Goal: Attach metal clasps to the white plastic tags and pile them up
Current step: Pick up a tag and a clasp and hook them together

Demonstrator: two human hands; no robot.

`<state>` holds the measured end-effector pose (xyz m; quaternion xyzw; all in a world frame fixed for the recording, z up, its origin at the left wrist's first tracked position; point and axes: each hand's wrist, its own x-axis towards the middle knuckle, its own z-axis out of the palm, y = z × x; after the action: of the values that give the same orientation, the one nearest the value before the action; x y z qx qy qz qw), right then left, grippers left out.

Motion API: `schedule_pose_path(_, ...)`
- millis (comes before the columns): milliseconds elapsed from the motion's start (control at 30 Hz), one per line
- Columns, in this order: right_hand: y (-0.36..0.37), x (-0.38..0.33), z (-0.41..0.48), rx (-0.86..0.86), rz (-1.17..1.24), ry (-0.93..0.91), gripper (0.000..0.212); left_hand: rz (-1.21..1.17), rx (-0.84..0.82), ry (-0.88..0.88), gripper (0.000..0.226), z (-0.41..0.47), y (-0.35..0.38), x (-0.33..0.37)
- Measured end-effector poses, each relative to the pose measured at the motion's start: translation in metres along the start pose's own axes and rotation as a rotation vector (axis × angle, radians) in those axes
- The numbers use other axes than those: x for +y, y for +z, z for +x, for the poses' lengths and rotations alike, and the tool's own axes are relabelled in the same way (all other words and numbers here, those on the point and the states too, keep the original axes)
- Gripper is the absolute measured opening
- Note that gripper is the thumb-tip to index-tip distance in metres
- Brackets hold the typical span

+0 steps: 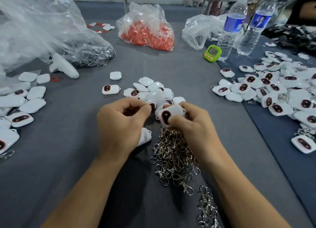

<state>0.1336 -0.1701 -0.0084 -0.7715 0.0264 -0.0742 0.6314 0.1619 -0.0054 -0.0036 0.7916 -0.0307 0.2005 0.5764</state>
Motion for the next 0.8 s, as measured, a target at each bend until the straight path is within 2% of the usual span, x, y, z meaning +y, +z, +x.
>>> schedule_pose_path(100, -0.004, 0.001, 0.002, 0.107, 0.222, 0.031, 0.007, 0.103, -0.106, 0.164, 0.014, -0.014, 0.003, 0.000)
schedule_pose_path(167, -0.008, 0.002, 0.002, 0.103, 0.243, 0.039, 0.016, 0.170, -0.125, 0.292, 0.014, -0.021, 0.008, -0.001)
schedule_pose_path(233, -0.010, 0.003, 0.001, 0.099, 0.216, 0.034, 0.018, 0.201, -0.113, 0.344, 0.013, -0.023, 0.012, -0.001)
schedule_pose_path(300, -0.010, 0.005, 0.002, 0.086, 0.122, 0.018, 0.014, 0.173, -0.129, 0.291, 0.012, -0.021, 0.015, -0.001)
schedule_pose_path(367, -0.008, 0.005, 0.002, 0.026, 0.014, -0.008, 0.017, 0.053, -0.166, 0.122, 0.015, -0.017, 0.017, -0.002)
schedule_pose_path(433, -0.006, 0.004, 0.000, -0.051, 0.041, 0.003, 0.020, -0.106, -0.206, -0.016, 0.020, -0.012, 0.017, -0.004)
schedule_pose_path(500, -0.007, 0.002, -0.001, -0.097, 0.142, 0.025, 0.017, -0.215, -0.250, -0.077, 0.023, -0.009, 0.015, -0.004)
schedule_pose_path(633, -0.009, -0.001, -0.002, -0.116, 0.242, -0.008, 0.009, -0.313, -0.347, -0.127, 0.022, -0.006, 0.012, -0.004)
schedule_pose_path(800, -0.003, -0.001, -0.002, -0.025, 0.066, 0.047, 0.007, -0.295, -0.427, -0.112, 0.016, -0.006, 0.012, -0.006)
